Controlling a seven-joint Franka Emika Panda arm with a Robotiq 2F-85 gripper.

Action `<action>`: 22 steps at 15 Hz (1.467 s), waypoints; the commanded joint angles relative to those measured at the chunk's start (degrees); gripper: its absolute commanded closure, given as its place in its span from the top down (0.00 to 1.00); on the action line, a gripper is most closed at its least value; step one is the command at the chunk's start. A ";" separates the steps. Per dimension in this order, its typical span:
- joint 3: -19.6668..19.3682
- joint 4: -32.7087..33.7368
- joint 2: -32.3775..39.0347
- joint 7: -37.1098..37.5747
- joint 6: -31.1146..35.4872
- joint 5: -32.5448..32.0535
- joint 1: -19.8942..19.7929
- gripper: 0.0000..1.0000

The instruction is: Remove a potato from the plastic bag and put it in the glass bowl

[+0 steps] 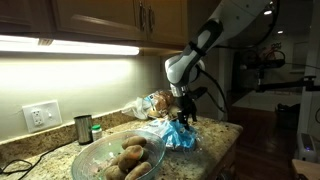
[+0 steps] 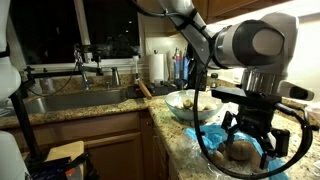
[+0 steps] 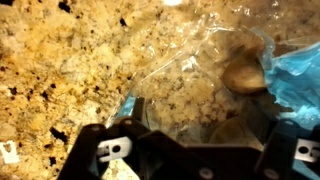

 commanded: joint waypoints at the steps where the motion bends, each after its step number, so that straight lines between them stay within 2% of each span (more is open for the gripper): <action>1: -0.35 0.37 0.63 2.07 2.06 -0.37 0.32 1.00; 22: 0.80 3.52 2.76 2.00 2.95 1.39 0.11 1.00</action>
